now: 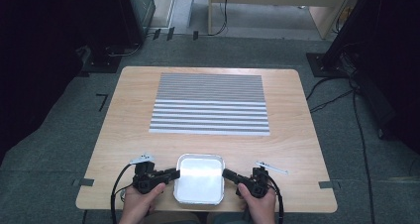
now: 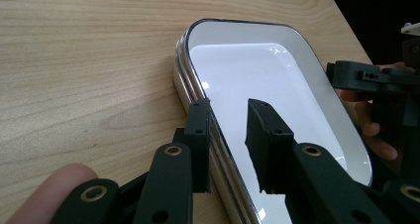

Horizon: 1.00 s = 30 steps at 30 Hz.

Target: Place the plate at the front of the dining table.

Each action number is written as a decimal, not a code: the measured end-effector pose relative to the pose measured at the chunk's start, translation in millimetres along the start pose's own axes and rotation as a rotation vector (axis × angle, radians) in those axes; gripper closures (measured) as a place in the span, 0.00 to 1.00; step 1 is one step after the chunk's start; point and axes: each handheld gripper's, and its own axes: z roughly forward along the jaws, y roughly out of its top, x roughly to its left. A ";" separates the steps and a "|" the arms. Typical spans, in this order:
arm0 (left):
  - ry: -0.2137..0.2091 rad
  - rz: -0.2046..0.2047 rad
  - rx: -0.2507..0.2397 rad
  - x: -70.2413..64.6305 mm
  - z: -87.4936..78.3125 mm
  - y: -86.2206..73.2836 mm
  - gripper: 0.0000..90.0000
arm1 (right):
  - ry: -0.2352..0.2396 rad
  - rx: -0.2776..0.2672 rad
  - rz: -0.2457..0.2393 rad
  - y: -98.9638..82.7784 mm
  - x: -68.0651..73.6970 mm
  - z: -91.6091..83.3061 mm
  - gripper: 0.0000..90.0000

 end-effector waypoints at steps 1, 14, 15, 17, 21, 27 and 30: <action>0.000 -0.001 0.000 -0.1 0.0 0.1 0.80 | 0.001 0.000 0.001 -0.1 -0.1 -0.1 0.91; -0.010 0.004 -0.028 -3.2 -0.7 0.1 0.80 | 0.028 -0.032 0.001 0.8 0.8 -4.7 0.92; -0.013 0.005 -0.029 -3.2 -0.4 0.1 0.80 | 0.029 -0.036 0.000 0.9 0.8 -5.3 0.92; -0.016 0.004 -0.032 -3.3 0.1 -0.1 0.79 | 0.033 -0.047 0.000 1.1 1.6 -6.7 0.92; -0.020 0.004 -0.039 -3.7 1.4 -0.4 0.78 | 0.038 -0.058 0.001 1.3 2.5 -8.9 0.90; -0.021 0.010 -0.045 -5.0 3.0 -1.1 0.78 | 0.025 -0.057 0.001 0.8 1.5 -8.6 0.90; -0.016 0.025 -0.046 -6.8 3.8 -1.3 0.77 | -0.007 -0.055 -0.021 -1.0 2.9 -6.8 0.90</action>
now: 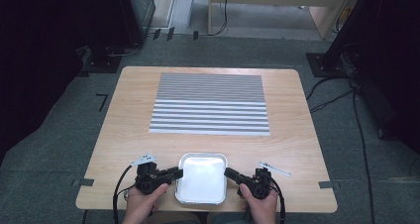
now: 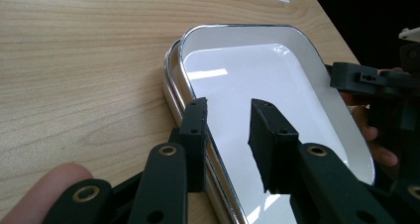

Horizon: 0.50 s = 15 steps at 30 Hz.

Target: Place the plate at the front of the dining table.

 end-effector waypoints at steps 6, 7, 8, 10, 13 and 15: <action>0.010 0.013 -0.003 -2.3 0.6 -0.2 0.76 | -0.051 -0.003 -0.051 -2.4 4.9 1.7 0.92; 0.012 0.014 -0.004 -2.7 0.6 -0.3 0.75 | -0.071 -0.011 -0.075 -3.0 7.4 2.1 0.92; 0.015 0.021 -0.003 -2.8 0.5 -0.4 0.75 | -0.071 -0.011 -0.075 -3.0 7.4 2.1 0.93; 0.026 0.030 -0.006 -4.0 0.8 -0.6 0.75 | -0.101 -0.019 -0.103 -4.7 10.9 3.2 0.93; 0.053 0.055 -0.007 -7.3 1.3 -1.1 0.75 | -0.164 -0.037 -0.141 -9.8 16.9 6.1 0.94; 0.066 0.068 -0.008 -8.7 1.7 -1.4 0.75 | -0.186 -0.048 -0.153 -11.6 19.4 6.8 0.95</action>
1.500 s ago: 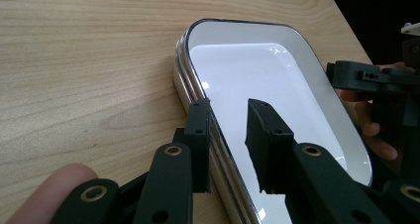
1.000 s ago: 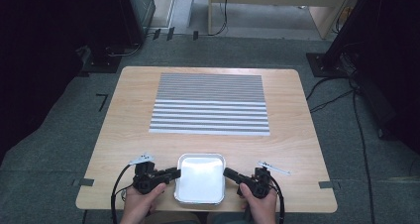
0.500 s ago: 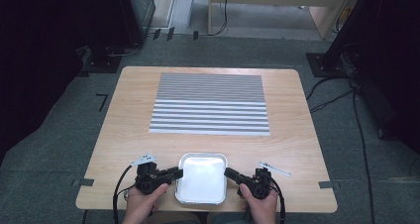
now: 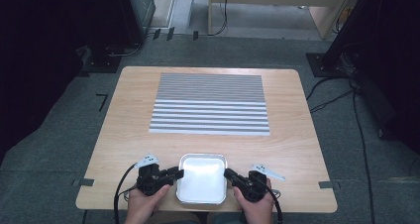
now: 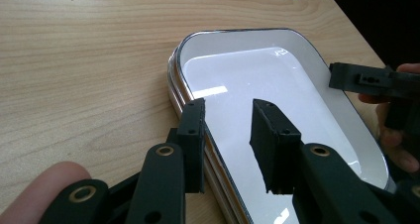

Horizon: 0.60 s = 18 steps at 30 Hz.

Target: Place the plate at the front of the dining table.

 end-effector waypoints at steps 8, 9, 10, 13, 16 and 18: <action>0.006 0.018 0.001 -4.6 2.5 -0.8 0.74 | -0.071 -0.055 0.031 -0.8 5.7 -2.5 1.00; 0.007 0.019 0.001 -5.0 2.8 -0.9 0.74 | -0.072 -0.058 0.035 -0.7 5.4 -2.7 1.00; 0.007 0.019 0.000 -5.4 2.9 -1.0 0.73 | -0.072 -0.060 0.040 -0.6 4.8 -3.2 1.00; 0.006 0.019 -0.002 -6.0 3.2 -1.0 0.73 | -0.054 -0.069 0.074 0.1 3.6 -5.4 1.00; 0.006 0.020 -0.004 -7.1 3.8 -1.0 0.73 | -0.045 -0.080 0.100 0.6 3.3 -7.8 1.00; 0.005 0.021 -0.006 -7.7 4.5 -1.2 0.73 | -0.041 -0.082 0.121 1.2 2.9 -9.1 1.00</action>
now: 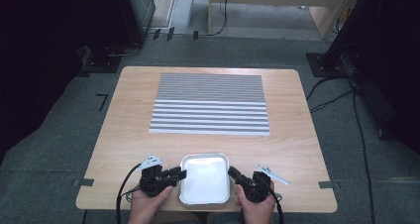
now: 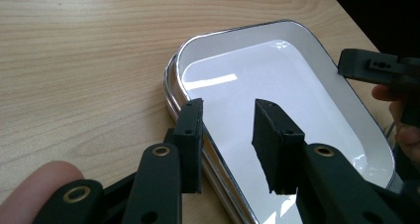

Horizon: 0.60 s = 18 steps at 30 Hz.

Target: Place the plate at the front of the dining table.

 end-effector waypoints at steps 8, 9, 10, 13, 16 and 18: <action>-0.012 0.007 0.006 -3.0 2.2 -0.2 0.71 | 0.001 -0.013 0.043 1.7 -2.8 -4.7 1.00; -0.012 0.008 0.006 -3.2 2.3 -0.3 0.71 | 0.000 -0.015 0.043 1.8 -2.7 -5.0 1.00; -0.012 0.009 0.006 -3.2 2.4 -0.3 0.71 | -0.001 -0.019 0.040 1.9 -3.0 -5.6 1.00; -0.013 0.009 0.006 -3.4 2.5 -0.4 0.70 | 0.002 -0.025 0.044 2.2 -2.5 -7.2 1.00; -0.013 0.008 0.006 -3.5 2.5 -0.4 0.70 | 0.000 -0.042 0.040 3.3 -2.4 -9.9 1.00; -0.013 0.009 0.006 -3.5 2.6 -0.4 0.70 | 0.000 -0.050 0.045 5.0 -3.2 -11.8 1.00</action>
